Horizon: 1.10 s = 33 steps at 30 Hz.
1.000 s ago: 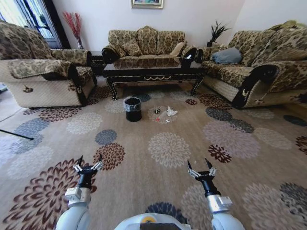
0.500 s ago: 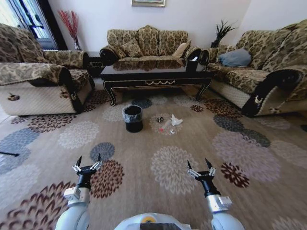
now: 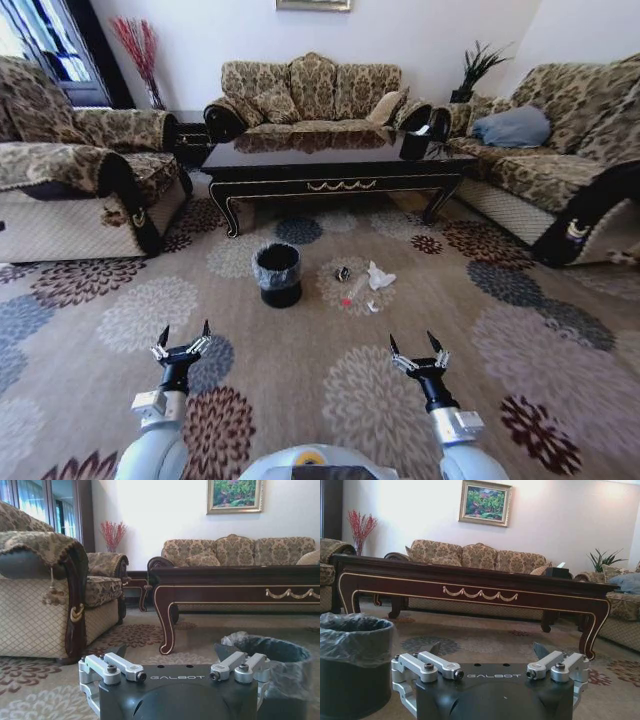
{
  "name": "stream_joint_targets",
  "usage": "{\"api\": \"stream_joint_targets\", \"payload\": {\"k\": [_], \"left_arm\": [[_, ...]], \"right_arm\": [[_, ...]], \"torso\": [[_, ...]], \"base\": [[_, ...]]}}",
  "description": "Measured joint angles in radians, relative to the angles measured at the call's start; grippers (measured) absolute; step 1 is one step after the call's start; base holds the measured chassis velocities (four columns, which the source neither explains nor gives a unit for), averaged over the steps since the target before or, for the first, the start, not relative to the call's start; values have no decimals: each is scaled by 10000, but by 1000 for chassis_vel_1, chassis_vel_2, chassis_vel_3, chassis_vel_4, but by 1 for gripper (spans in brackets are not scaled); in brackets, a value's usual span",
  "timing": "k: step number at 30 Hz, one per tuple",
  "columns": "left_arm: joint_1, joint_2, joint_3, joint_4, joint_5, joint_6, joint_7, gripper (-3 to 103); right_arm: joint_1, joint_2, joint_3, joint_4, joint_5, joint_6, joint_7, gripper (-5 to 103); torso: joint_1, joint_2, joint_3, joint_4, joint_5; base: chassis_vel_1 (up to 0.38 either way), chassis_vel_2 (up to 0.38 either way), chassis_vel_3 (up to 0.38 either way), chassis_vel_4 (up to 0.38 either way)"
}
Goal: Move to the front of the table and pick up the trash from the floor, then place it into the trash bin.
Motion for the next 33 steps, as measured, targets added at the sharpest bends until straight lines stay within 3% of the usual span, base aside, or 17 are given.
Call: {"api": "stream_joint_targets", "payload": {"k": [24,33], "left_arm": [[-81,318,154,39,50,33,5,100],[-609,638,532,201,-18,510,7,100]], "right_arm": [[86,-36,-14,-50,-75,-139,335,100],[81,10,-26,-103,-122,-117,371,100]], "torso": [[0,1,6,-1,2],[-2,3,1,0,4]], "base": [[-258,255,257,-258],[-41,53,48,-57]]}}
